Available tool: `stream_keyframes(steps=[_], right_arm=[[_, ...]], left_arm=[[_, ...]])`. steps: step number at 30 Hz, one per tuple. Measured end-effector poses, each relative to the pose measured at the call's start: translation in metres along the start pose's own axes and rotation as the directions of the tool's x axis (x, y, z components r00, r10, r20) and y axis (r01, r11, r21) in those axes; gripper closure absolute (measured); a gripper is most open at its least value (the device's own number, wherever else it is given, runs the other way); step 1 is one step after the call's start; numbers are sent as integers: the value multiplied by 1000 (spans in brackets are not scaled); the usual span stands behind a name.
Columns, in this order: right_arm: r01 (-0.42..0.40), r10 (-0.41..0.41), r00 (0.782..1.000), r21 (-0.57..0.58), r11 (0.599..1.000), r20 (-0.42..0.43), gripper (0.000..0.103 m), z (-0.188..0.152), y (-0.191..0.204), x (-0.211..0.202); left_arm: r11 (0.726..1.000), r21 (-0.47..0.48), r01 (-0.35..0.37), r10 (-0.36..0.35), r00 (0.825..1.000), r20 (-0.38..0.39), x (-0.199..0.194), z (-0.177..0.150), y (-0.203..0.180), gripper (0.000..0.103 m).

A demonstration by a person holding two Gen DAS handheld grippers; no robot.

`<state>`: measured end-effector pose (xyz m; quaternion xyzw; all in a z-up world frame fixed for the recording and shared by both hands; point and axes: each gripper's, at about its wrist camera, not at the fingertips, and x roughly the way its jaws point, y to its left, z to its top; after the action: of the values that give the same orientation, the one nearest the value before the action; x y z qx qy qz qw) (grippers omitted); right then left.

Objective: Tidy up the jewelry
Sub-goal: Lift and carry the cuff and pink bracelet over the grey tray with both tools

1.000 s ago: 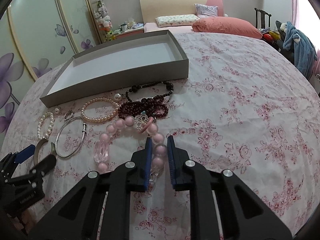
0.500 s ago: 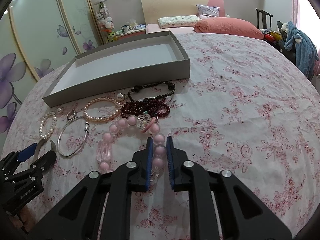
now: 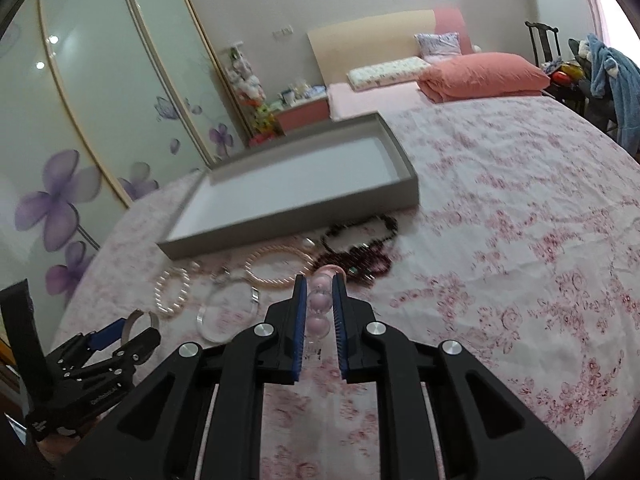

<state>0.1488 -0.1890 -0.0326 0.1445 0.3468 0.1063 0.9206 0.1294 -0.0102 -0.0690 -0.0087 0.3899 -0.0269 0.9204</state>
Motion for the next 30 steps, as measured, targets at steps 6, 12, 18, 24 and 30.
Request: stream_keyframes(steps=[6, 12, 18, 24, 30], right_arm=[[-40, 40, 998, -14, 999, 47, 89, 7, 12, -12], [-43, 44, 996, -20, 999, 76, 89, 11, 16, -15], [-48, 51, 994, -32, 998, 94, 89, 15, 22, -18], [-49, 58, 990, -63, 997, 132, 89, 29, 32, -26], [-29, 49, 978, -103, 994, 202, 89, 53, 44, -32]], left_arm=[[999, 12, -30, 28, 996, 88, -21, 9, -4, 37], [998, 36, -53, 47, 987, 151, -33, 17, -10, 37], [997, 46, -67, 58, 980, 188, -36, 25, -17, 37], [993, 83, -86, 64, 971, 232, -41, 42, -23, 37], [993, 80, -91, 65, 957, 284, -42, 71, -22, 37]])
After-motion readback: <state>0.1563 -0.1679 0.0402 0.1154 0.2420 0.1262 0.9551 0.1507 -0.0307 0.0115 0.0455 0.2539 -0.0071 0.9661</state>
